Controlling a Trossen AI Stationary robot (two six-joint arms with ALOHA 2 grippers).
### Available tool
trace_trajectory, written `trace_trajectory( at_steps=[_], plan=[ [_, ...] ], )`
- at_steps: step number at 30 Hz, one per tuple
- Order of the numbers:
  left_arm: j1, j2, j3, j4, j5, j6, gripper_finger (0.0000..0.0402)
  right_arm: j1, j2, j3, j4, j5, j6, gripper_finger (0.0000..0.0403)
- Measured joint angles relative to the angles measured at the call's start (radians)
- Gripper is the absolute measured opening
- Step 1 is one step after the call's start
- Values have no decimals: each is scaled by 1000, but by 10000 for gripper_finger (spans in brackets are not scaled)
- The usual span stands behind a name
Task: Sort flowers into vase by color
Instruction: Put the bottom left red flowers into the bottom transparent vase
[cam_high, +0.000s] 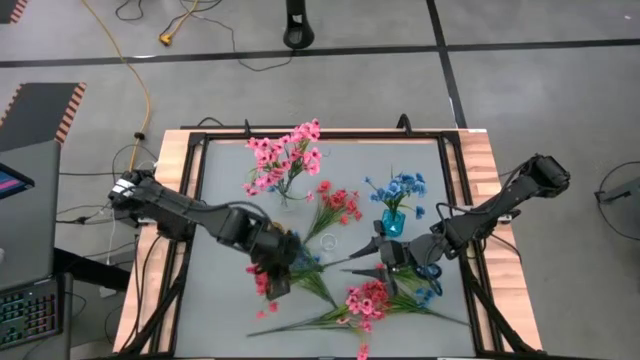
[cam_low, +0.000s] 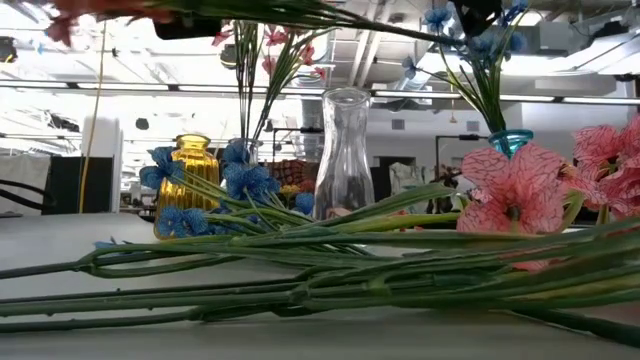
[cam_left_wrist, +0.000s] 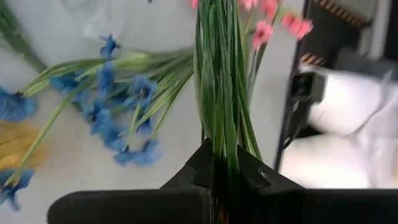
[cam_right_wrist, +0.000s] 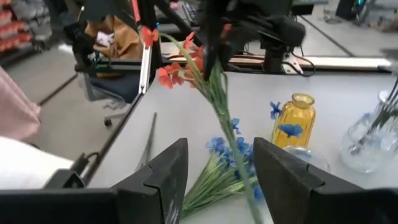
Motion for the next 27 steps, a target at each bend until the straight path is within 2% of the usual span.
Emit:
trace_trajectory(
  at_steps=[6, 13, 17, 24, 27],
  plan=[
    [60, 0, 0, 33, 72, -60, 6, 3, 0, 0, -10, 0, -125, 207],
    [91, 0, 0, 107, 141, -118, 6, -9, 0, 0, -45, 6, -183, 207],
    [101, 0, 0, 170, 181, -142, 6, -12, 0, 0, -61, 89, -193, 207],
    [104, 0, 0, 244, 203, -177, 6, -12, 0, 0, -83, 92, -243, 205],
    [104, 0, 0, 245, 203, -178, 6, -12, 0, 0, -84, 91, -244, 193]
  ],
)
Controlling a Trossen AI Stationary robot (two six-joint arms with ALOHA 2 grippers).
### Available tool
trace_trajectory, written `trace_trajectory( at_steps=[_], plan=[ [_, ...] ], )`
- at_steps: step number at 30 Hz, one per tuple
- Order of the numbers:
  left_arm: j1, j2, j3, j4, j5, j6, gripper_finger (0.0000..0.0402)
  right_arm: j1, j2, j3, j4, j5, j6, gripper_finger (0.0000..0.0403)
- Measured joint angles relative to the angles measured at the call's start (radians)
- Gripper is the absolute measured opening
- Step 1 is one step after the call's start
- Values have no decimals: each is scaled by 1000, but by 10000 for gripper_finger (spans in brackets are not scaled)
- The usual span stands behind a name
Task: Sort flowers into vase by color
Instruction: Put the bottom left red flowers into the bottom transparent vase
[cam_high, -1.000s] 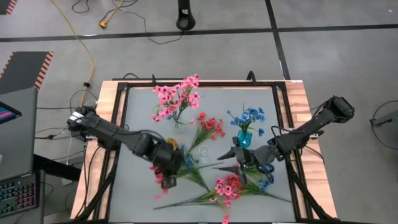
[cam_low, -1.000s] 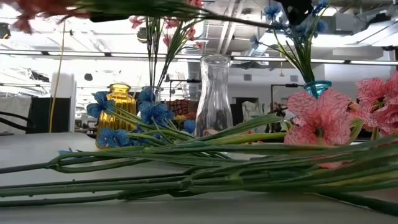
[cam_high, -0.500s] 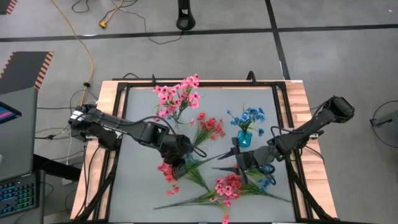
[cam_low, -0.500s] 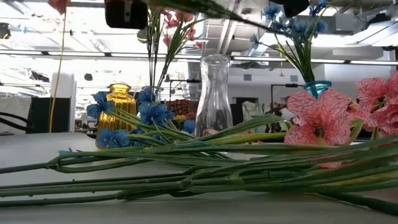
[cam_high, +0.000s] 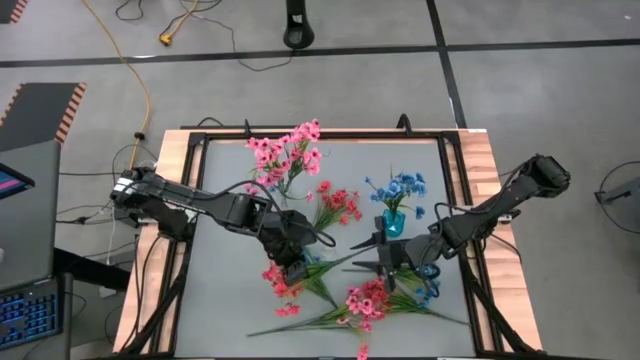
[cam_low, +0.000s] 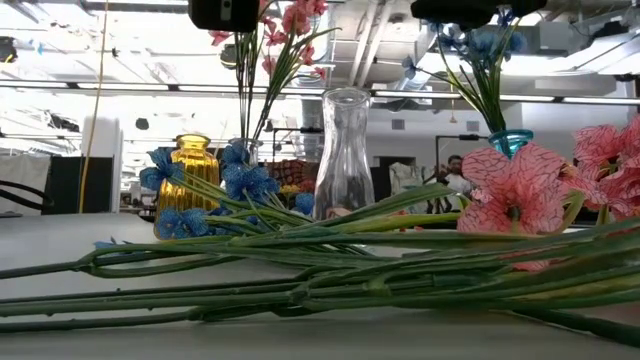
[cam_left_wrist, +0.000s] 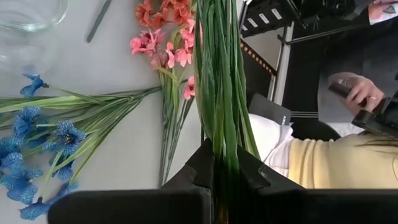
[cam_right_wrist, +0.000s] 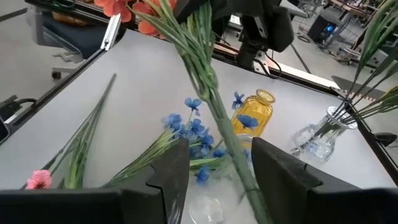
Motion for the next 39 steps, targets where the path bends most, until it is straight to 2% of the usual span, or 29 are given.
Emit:
trace_trajectory(
  at_steps=[16, 21, 26, 34, 39],
  plan=[
    [0, 0, 0, -1, -3, 32, 15, 1, 0, 0, -3, -17, -2, 31],
    [0, 0, 0, -1, -6, 44, 16, 0, 0, 0, -3, -31, 5, 30],
    [0, 0, 0, 18, -4, 130, 20, 0, 0, 0, -1, -66, 43, 36],
    [13, 0, 0, 96, -10, 178, 69, 2, 0, 0, 3, -67, 43, 31],
    [44, 0, 0, 113, 14, 231, 81, 2, 0, 0, 2, -67, 66, 36]
  ],
)
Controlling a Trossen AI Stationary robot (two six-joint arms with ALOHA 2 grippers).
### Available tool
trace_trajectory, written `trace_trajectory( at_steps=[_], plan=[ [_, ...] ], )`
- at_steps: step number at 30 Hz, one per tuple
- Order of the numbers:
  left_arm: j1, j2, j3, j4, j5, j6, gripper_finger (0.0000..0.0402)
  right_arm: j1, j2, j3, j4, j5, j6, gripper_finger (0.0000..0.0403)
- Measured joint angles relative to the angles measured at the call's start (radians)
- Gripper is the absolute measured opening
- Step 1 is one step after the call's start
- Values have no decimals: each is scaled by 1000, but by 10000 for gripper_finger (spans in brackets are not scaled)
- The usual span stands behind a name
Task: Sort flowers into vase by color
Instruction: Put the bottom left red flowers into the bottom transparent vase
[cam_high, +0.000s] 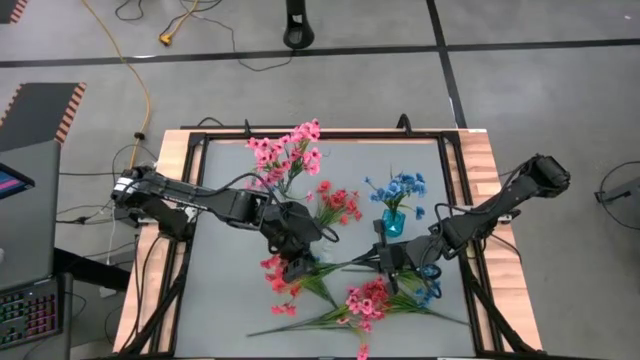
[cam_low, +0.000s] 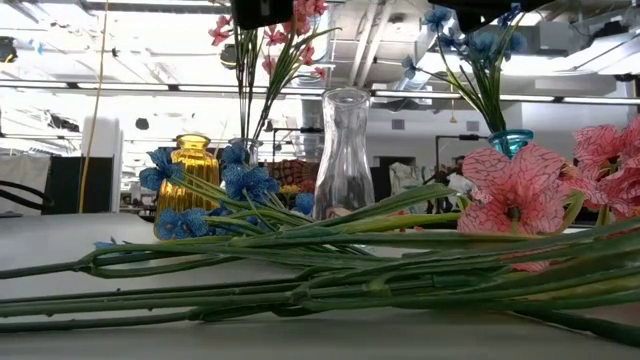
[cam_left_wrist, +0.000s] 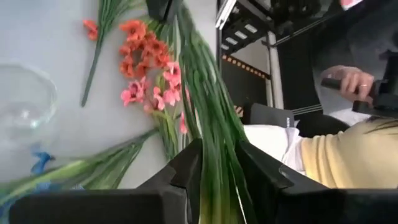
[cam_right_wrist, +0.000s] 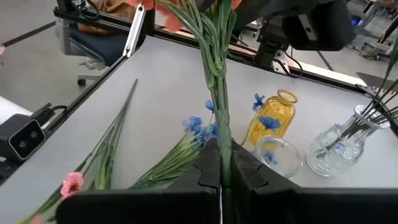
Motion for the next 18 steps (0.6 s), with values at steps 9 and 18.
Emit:
trace_trajectory(
  at_steps=[9, 18],
  plan=[
    [74, -11, 0, 57, 85, 126, 82, 0, 0, 0, -1, 0, 7, 34],
    [120, -138, 0, 102, 65, 300, 82, -3, 0, 0, 38, 3, 59, 32]
  ],
)
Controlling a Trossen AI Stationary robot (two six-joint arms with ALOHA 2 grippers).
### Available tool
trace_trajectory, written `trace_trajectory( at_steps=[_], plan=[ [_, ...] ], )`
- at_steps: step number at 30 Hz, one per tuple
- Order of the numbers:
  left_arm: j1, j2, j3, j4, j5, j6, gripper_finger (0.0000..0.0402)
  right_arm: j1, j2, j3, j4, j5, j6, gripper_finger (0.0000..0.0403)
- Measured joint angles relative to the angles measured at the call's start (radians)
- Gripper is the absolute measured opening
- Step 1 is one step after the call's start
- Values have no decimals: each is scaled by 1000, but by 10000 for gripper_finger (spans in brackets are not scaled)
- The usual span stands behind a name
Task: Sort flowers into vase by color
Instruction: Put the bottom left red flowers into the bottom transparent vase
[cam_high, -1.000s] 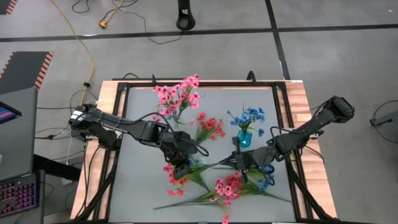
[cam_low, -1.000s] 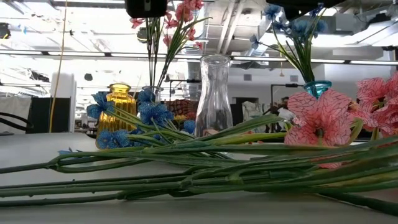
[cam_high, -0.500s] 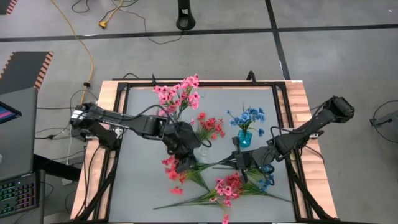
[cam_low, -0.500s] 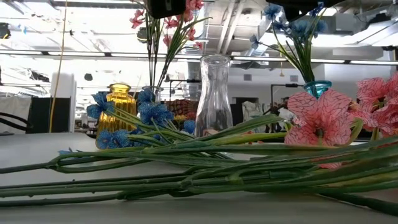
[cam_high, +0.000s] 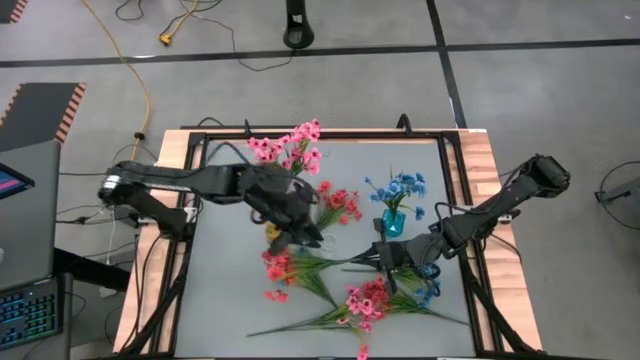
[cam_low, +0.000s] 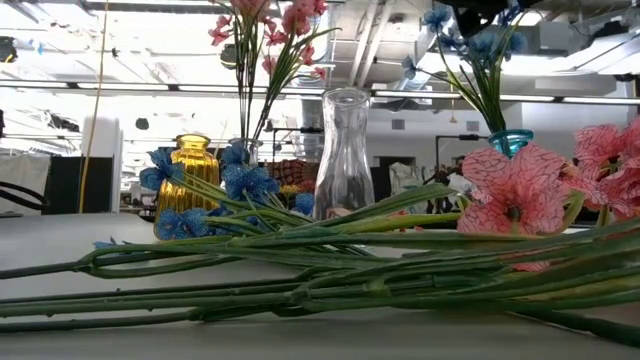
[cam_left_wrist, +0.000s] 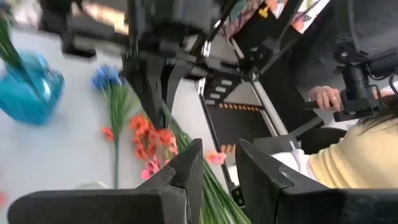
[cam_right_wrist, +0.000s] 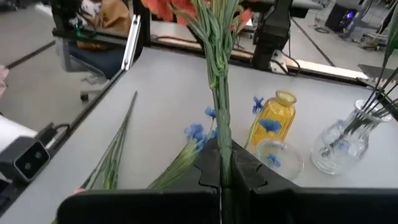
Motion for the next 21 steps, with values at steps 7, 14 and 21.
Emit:
trace_trajectory(
  at_steps=[7, 14, 21],
  plan=[
    [-72, -184, 0, -120, -307, 153, 82, -5, 0, 0, 131, 74, -1, 33],
    [-268, -333, 0, -238, -711, 196, 82, -39, 0, 0, 240, 135, -5, 34],
    [-459, -412, -77, -292, -999, 118, 82, -75, 0, 0, 343, 133, -74, 33]
  ],
)
